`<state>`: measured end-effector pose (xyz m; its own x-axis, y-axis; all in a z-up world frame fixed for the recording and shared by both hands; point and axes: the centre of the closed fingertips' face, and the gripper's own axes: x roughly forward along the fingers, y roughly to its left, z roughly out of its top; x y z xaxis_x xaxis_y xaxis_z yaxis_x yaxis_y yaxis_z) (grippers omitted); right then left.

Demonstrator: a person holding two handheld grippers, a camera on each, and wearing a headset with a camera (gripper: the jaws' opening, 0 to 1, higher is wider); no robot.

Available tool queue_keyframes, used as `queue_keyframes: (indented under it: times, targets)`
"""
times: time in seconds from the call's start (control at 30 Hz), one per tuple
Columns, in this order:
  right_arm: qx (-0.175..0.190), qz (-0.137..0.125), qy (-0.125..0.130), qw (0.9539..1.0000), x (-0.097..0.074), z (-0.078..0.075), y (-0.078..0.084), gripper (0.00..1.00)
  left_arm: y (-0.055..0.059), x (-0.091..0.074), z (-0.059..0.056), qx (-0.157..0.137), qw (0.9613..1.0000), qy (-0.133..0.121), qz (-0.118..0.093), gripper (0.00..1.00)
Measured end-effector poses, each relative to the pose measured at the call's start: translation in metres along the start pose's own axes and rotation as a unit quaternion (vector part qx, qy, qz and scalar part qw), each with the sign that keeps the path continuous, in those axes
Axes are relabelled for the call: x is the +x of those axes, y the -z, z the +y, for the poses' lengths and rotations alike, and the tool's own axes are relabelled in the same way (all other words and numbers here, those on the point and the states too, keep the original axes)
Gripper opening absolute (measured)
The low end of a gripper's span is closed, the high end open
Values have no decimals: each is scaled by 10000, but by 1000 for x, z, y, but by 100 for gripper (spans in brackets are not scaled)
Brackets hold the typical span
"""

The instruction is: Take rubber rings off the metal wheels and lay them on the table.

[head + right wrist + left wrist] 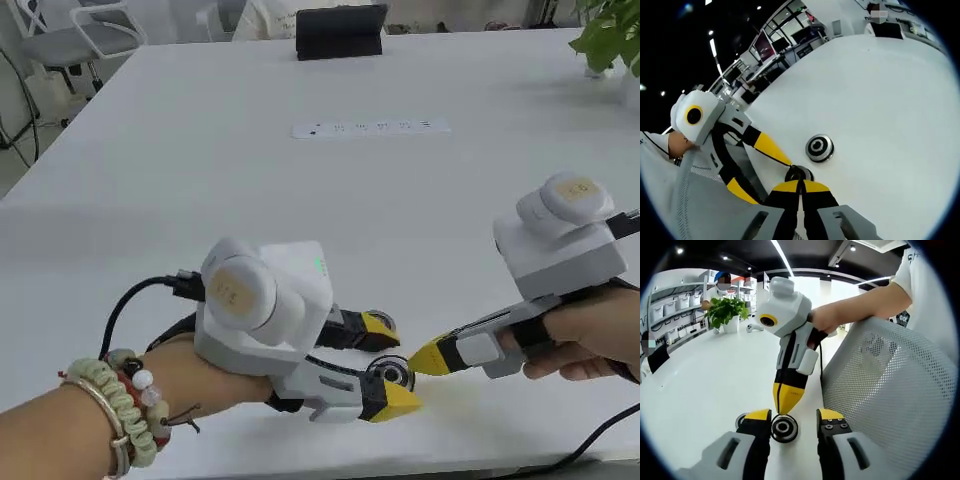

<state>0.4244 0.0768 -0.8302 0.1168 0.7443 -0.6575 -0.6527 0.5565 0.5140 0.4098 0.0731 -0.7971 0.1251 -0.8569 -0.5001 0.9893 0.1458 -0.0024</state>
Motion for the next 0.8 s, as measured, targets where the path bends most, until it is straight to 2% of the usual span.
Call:
queue_keyframes:
  times: [0.1, 0.2, 0.3, 0.47, 0.57, 0.7, 0.8]
  targets:
    - [-50, -5, -52, 10000, 0, 5, -1, 0, -7, -12, 3, 166, 9999, -37, -10, 36]
    - [-135, 4, -64, 9999, -1, 9, -3, 0, -7, -26, 6, 30, 9999, 4, 109, 40]
    - [-187, 3, -71, 9998, -4, 11, -5, 0, -7, -40, 9, 130, 9997, -100, 159, 44]
    - [-317, -12, -93, 9995, -7, 18, -9, 0, -8, -68, 13, 45, 9996, -257, 122, 49]
    - [-482, 26, -70, 9988, -8, 21, -12, 0, -4, -86, 16, 10, 9990, -435, 137, 52]
    - [-474, -168, -230, 9985, -14, 29, -27, 0, 3, -113, 21, -74, 9972, -725, 143, 56]
    - [-658, -147, -137, 9976, -19, 28, -31, 0, 9, -130, 22, -156, 9955, -925, 128, 59]
